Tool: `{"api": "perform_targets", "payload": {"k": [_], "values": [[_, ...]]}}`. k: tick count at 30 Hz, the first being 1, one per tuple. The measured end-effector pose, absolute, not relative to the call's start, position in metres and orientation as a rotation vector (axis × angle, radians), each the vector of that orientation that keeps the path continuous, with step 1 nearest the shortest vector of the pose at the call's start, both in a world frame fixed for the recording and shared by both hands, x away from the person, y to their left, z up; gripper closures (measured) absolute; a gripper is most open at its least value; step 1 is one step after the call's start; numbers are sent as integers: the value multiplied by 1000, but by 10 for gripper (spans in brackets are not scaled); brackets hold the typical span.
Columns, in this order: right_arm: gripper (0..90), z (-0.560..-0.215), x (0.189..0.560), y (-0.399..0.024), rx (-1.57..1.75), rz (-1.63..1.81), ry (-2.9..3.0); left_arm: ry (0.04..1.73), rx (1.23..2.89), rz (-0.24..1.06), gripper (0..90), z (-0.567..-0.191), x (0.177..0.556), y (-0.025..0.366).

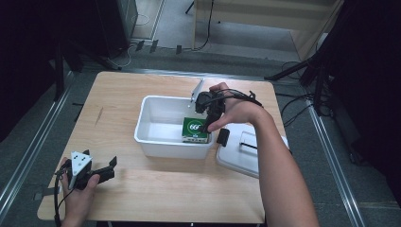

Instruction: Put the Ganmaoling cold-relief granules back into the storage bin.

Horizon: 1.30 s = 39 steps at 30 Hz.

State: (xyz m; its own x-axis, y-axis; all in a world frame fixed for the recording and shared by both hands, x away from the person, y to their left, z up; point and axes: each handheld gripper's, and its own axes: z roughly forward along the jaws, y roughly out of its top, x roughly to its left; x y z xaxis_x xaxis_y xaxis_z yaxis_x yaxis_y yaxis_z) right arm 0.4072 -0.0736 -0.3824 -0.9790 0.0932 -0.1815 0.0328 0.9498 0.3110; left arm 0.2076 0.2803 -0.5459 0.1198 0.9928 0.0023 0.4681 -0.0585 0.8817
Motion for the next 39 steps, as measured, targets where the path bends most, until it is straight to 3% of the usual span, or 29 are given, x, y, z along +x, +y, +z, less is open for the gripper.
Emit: {"api": "perform_targets", "payload": {"k": [19,39], "values": [[128,-361,396,-120,162,439,2877,1439,1634,897,58,-545,206,279],[157,-383,384,-175,257,381,2880,1428,1643,883,58,-545,206,279]]}}
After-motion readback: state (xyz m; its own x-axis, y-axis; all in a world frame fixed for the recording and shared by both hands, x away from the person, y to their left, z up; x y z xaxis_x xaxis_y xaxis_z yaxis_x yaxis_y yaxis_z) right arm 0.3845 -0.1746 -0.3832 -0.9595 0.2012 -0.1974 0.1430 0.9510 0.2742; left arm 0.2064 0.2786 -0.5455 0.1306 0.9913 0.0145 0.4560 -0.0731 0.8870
